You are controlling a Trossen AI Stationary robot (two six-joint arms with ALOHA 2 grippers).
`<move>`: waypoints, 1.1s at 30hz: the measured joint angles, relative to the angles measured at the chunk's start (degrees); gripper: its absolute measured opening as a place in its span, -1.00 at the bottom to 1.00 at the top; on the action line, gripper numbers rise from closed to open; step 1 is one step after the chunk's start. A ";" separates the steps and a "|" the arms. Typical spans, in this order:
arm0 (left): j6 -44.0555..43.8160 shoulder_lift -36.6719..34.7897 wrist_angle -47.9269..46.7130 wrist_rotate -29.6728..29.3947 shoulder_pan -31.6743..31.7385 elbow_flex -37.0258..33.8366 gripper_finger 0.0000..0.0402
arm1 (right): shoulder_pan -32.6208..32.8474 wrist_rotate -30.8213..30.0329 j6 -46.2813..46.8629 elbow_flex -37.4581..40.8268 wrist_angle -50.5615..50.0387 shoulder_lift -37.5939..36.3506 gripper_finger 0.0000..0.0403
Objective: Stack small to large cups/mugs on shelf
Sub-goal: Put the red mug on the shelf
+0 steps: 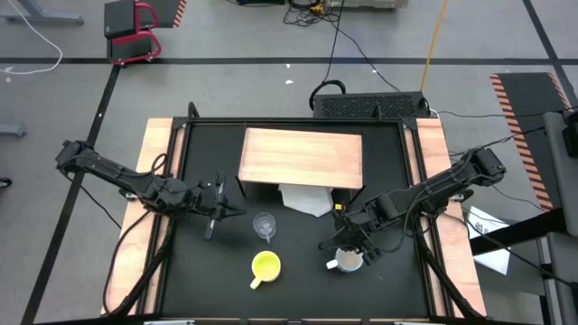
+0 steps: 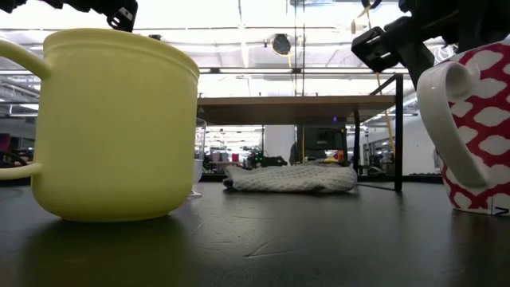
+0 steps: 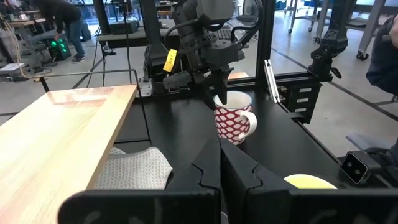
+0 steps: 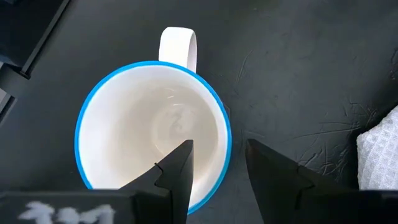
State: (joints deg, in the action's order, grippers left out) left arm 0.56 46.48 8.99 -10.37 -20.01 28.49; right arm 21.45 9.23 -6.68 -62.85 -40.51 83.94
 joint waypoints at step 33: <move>0.07 0.00 -0.28 -0.02 0.00 0.00 -1.00 | 0.01 0.01 -4.42 -0.02 0.11 0.02 -0.79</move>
State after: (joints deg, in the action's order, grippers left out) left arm 0.62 46.48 8.71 -10.39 -20.01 28.49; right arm 21.47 9.25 -11.10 -62.87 -40.40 83.96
